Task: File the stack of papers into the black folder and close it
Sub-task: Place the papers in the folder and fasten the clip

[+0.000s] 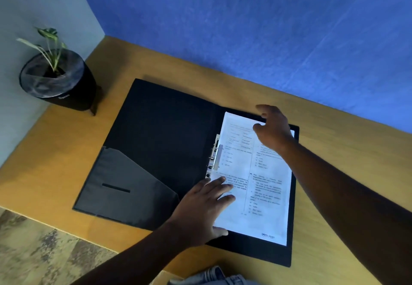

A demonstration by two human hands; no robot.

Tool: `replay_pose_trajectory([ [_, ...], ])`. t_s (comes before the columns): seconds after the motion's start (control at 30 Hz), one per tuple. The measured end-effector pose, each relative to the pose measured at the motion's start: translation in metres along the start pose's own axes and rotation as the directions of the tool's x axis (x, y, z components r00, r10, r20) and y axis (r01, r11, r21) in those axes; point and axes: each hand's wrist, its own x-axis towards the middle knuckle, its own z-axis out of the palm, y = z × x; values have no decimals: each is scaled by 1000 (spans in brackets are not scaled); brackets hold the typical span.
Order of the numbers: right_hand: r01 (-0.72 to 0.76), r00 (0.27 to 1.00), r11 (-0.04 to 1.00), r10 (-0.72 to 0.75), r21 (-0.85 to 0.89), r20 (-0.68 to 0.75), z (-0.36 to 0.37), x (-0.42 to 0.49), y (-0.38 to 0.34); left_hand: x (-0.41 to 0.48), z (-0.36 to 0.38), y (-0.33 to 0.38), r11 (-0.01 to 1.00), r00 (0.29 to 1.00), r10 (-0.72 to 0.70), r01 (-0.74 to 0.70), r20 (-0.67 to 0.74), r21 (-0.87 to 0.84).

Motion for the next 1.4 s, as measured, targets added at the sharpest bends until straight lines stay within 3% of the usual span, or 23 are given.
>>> replay_pose_trajectory([
  [0.1, -206, 961, 963, 233, 175, -148, -16, -38, 40, 5, -1, 5, 964, 972, -208, 184, -112, -192],
  [0.2, -411, 869, 859, 470, 304, -154, -25, -80, 78, 11, -2, 1, 845, 861, -463, 357, -209, -399],
  [0.3, -487, 835, 796, 545, 359, -74, -27, -108, 99, 18, -4, -9, 714, 751, -627, 449, -205, -538],
  [0.37, -508, 837, 789, 547, 347, -18, -25, -118, 104, 23, -6, -16, 657, 718, -673, 467, -181, -592],
  [0.47, -493, 857, 804, 516, 332, 24, -23, -123, 105, 36, -14, -26, 593, 680, -721, 507, -133, -626],
  [0.6, -466, 864, 817, 504, 340, -26, -26, -121, 105, 55, -22, -39, 538, 649, -754, 520, -103, -664],
  [0.7, -446, 887, 834, 460, 325, 37, -25, -122, 104, 69, -26, -46, 507, 631, -771, 530, -84, -680],
  [0.87, -455, 876, 805, 482, 381, 30, -25, -125, 112, 89, -31, -57, 388, 583, -812, 542, 0, -745],
  [1.03, -429, 894, 824, 446, 370, 42, -26, -129, 114, 96, -41, -54, 281, 598, -796, 510, 100, -813],
  [1.27, -413, 904, 837, 426, 359, 45, -27, -132, 113, 81, -44, -50, 326, 669, -742, 419, 46, -848],
  [1.4, -405, 908, 845, 418, 350, 40, -27, -132, 112, 92, -46, -49, 308, 692, -714, 444, 103, -841],
])
